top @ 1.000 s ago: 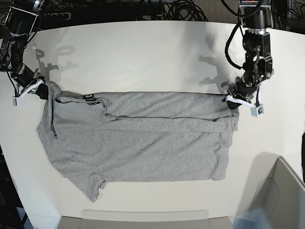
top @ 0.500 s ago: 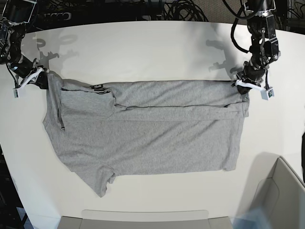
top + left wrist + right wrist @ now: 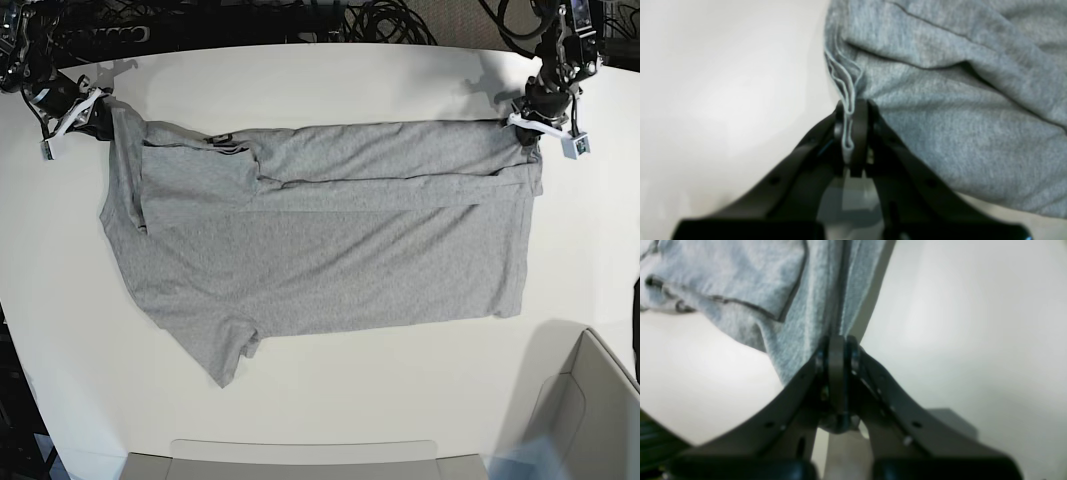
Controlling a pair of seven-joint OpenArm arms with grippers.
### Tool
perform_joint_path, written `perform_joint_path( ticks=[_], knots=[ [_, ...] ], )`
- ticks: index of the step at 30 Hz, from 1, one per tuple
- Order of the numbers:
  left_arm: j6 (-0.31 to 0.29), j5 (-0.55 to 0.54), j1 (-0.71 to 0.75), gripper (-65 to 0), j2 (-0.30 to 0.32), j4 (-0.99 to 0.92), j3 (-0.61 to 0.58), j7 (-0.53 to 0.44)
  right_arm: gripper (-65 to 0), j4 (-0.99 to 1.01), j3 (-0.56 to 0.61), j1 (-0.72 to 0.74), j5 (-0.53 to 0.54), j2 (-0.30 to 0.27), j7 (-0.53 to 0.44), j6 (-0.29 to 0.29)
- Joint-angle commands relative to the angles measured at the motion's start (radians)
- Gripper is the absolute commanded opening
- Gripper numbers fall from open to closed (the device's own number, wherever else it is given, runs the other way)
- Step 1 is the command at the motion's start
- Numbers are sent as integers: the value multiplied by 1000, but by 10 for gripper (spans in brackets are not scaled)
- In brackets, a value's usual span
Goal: Fold the T-shirt properly
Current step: 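Drag the folded shirt toward the robot with both grippers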
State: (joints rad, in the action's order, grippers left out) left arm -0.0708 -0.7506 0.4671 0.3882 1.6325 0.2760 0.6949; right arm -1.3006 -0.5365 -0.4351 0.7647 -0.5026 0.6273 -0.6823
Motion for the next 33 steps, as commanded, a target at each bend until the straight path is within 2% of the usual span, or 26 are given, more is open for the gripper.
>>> perform_joint_path(
  ticks=[1,6,8,13,18,23,31,33],
  knots=[
    [2,3,22,-650,13,24,6,-2,-650,-6,-3,-32,-20,-6,52,-16],
    [2,3,101,-650,38,62,6,12,-650,-7,-3,-132,69,-8,52,-16],
    [2,3,117,-650,39,62,9,45,-650,-7,-3,-159,68,-6,45,-16],
    [1,3,163,-650,39,62,78,61,-650,-9,-9,-196,68,-11,44,-16],
    [1,3,200,-650,39,64,110,62,-650,-7,-79,-216,63,-41,50,-16],
    [1,3,204,-650,39,76,105,62,-650,-6,-99,-225,63,-78,50,-16],
    [1,3,201,-649,39,96,111,62,-650,-7,-99,-219,63,-74,44,-16],
    [1,3,206,-577,39,124,111,62,-650,-7,-103,-213,65,-72,44,-16]
  ],
)
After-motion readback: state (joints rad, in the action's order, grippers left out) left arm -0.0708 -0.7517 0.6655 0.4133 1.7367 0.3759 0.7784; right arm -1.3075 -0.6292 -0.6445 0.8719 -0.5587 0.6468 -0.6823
